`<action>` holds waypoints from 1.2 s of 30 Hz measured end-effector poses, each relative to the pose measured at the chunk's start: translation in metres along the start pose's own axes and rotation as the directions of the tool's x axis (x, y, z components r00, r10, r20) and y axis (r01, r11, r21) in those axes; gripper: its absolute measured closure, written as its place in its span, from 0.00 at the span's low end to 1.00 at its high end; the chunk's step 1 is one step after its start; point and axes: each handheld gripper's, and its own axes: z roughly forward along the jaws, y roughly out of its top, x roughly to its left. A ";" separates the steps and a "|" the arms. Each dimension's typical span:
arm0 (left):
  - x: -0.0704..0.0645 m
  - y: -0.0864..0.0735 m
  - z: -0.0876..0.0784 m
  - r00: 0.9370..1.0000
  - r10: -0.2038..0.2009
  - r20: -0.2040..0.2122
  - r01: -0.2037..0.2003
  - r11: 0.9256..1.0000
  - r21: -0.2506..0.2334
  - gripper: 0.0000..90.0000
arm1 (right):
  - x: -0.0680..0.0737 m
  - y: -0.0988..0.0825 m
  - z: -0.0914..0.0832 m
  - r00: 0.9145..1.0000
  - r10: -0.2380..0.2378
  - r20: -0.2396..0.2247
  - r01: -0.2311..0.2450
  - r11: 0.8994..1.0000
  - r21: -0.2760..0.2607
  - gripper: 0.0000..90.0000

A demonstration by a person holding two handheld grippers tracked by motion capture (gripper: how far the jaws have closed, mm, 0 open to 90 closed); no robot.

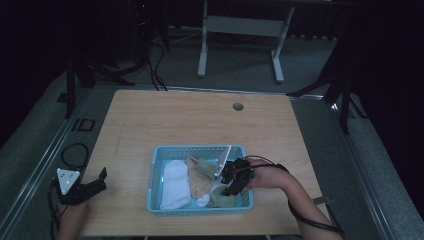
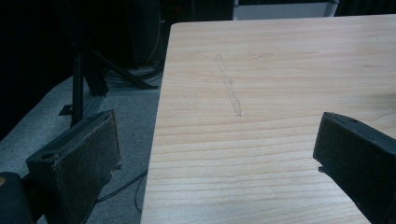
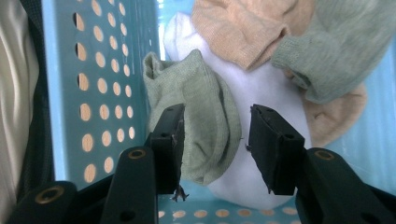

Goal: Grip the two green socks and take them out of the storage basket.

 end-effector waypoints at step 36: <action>0.000 0.000 0.000 1.000 -0.002 0.001 0.002 1.000 0.006 0.00 | 0.017 0.008 -0.023 0.996 -0.087 0.028 0.086 0.996 0.034 0.90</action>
